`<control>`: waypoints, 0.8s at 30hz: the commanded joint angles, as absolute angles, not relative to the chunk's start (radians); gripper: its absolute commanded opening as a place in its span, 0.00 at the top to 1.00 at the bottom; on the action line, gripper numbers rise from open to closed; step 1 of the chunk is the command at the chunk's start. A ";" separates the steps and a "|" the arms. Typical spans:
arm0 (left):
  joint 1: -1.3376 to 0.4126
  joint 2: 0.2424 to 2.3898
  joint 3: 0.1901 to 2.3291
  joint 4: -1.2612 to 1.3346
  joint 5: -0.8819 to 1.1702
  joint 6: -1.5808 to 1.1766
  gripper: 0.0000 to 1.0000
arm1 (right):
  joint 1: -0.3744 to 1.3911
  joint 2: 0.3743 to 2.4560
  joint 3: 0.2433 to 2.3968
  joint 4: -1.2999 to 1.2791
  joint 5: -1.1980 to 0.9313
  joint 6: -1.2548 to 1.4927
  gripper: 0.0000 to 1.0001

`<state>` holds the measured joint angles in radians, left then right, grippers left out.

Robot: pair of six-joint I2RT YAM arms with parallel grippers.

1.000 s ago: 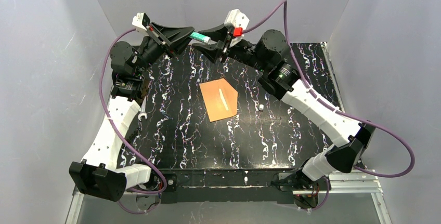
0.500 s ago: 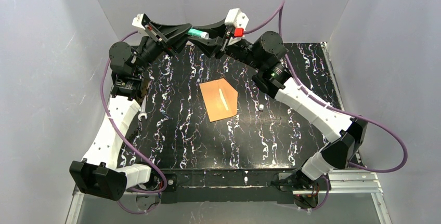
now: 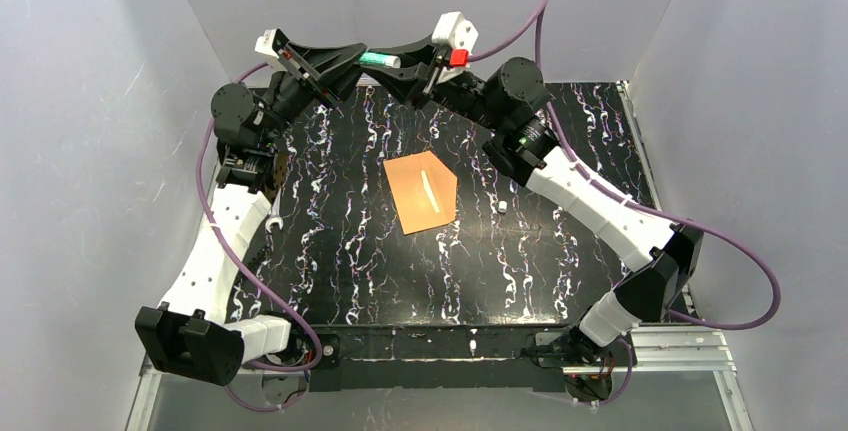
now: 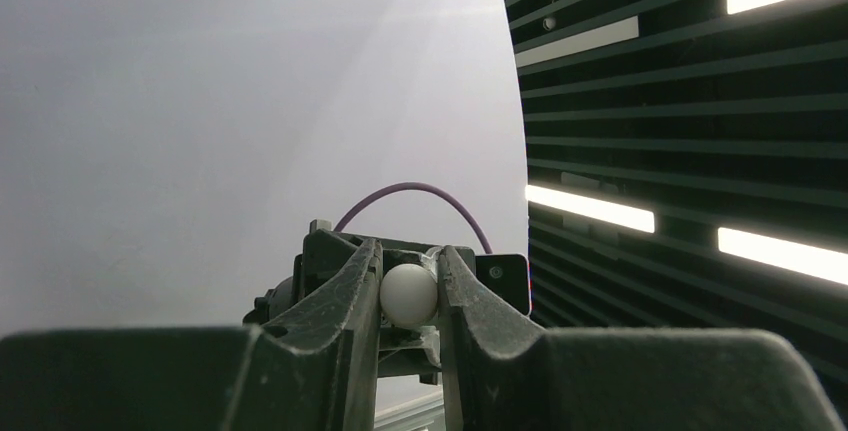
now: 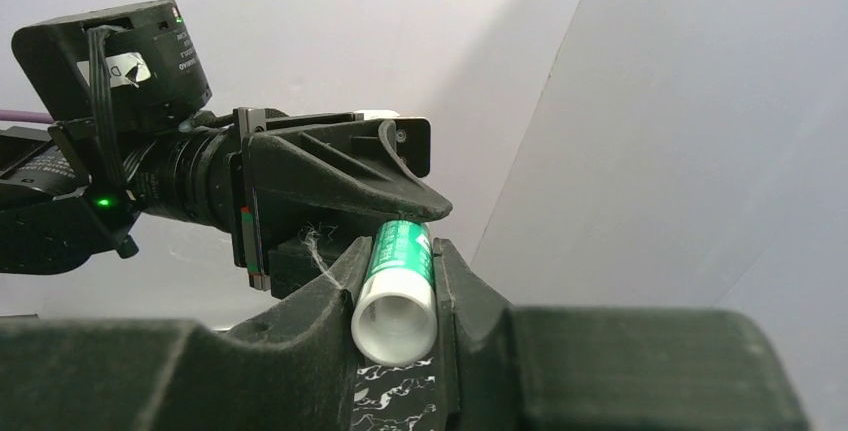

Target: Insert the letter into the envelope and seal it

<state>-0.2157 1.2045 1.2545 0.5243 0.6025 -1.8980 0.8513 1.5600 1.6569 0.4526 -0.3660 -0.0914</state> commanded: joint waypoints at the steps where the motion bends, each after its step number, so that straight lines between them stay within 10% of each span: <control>1: -0.219 1.184 1.251 0.574 0.618 -1.896 1.00 | 0.856 1.566 1.718 0.469 -0.349 -0.072 0.99; 3: -0.219 1.178 1.244 0.574 0.615 -1.870 0.93 | 0.856 1.564 1.727 0.439 -0.319 -0.069 0.99; 7: -0.219 1.143 1.205 0.535 0.588 -1.742 0.39 | 0.856 1.555 1.753 0.315 -0.229 -0.064 0.99; 10: -0.218 1.106 1.161 0.463 0.578 -1.614 0.24 | 0.856 1.537 1.752 0.190 -0.101 -0.049 0.99; 18: -0.212 1.035 1.095 -0.096 0.579 -1.080 0.18 | 0.853 1.533 1.650 -0.225 0.215 0.107 0.99; 24: -0.213 1.157 1.043 -0.316 0.582 -0.804 0.39 | 0.853 1.552 1.413 -0.345 0.297 0.285 0.99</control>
<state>-0.2176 1.0729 1.0904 -0.1081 0.5713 -1.0573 0.8524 1.5524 1.5314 -0.1947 0.1841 0.1341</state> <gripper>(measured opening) 0.683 0.319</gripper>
